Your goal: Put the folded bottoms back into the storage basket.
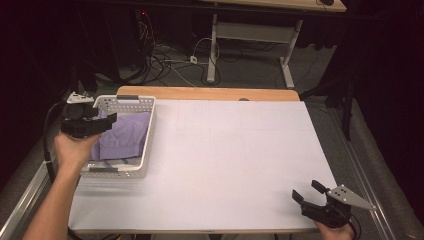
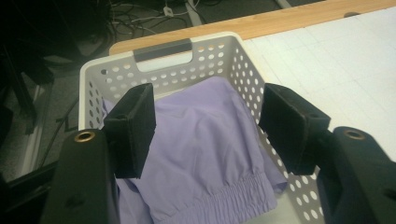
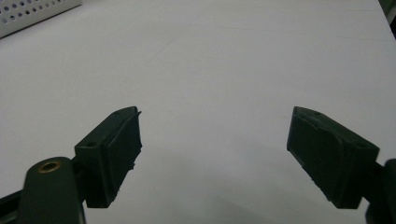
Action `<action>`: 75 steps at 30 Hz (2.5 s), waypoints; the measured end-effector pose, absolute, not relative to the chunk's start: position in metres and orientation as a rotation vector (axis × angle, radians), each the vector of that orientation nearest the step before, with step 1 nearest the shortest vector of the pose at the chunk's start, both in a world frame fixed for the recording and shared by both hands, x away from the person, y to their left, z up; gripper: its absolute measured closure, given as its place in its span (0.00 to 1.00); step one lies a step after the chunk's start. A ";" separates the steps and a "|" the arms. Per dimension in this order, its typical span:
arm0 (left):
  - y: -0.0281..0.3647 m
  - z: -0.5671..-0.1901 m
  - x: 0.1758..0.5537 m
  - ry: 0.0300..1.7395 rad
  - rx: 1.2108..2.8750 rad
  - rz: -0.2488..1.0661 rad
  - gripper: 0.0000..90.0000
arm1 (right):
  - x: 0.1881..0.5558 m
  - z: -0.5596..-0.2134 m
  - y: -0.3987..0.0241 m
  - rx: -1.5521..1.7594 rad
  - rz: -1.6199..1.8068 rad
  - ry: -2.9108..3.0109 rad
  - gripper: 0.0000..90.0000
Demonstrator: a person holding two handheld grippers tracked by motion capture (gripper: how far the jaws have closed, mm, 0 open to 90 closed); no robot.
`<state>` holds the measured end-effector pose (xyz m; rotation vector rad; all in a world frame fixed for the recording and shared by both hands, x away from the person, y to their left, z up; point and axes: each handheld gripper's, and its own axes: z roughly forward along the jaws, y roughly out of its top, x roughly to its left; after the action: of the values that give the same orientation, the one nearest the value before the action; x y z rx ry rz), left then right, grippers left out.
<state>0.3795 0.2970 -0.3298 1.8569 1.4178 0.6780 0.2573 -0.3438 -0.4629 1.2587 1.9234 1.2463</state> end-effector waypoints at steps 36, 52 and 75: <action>0.302 -0.333 0.338 1.330 1.762 0.706 0.37 | 0.257 -0.463 -0.344 1.269 1.252 1.918 0.21; 0.298 -0.338 0.327 1.295 1.753 0.695 0.37 | 0.257 -0.463 -0.345 1.268 1.257 1.917 0.21; 0.290 -0.346 0.305 1.240 1.724 0.706 0.37 | 0.257 -0.463 -0.345 1.269 1.260 1.914 0.21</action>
<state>0.3049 0.2903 -0.3459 1.7243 1.2400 0.7060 0.2567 -0.3450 -0.4629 1.2691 1.9143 1.2604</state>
